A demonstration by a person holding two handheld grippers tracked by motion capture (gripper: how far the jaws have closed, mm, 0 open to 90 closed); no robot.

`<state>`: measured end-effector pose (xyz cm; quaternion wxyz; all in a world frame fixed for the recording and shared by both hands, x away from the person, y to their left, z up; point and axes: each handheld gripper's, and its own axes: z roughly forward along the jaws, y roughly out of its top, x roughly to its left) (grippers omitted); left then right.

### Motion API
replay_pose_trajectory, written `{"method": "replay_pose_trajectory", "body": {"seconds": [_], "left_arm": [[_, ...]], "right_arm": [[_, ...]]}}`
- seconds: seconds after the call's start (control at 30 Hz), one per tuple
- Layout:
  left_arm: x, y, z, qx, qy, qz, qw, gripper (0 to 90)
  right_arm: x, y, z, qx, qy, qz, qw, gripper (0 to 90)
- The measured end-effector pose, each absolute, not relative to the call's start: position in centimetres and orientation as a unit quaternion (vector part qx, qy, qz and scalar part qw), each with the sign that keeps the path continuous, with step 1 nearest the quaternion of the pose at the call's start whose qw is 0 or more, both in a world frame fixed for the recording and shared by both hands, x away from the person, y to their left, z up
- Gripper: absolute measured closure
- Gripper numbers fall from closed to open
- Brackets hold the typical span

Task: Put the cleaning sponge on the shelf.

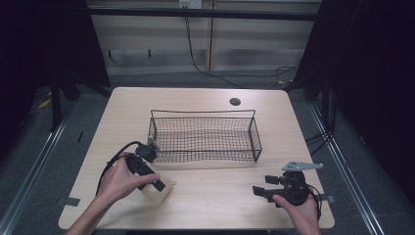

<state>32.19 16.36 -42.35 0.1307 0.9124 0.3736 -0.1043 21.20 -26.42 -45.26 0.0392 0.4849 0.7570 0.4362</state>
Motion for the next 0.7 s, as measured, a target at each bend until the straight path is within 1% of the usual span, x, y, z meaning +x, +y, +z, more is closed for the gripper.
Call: {"method": "replay_pose_trajectory", "body": {"seconds": [0.57, 0.7], "left_arm": [[32.8, 15.2, -44.7, 0.913, 0.373, -0.128, 0.103, 19.3], [32.7, 15.0, -45.2, 0.914, 0.370, -0.136, 0.097, 21.4]], "right_arm": [[21.3, -26.4, -45.4, 0.485, 0.760, 0.431, 0.032, 23.8], [21.4, -26.4, -45.4, 0.486, 0.761, 0.429, 0.030, 23.7]]}}
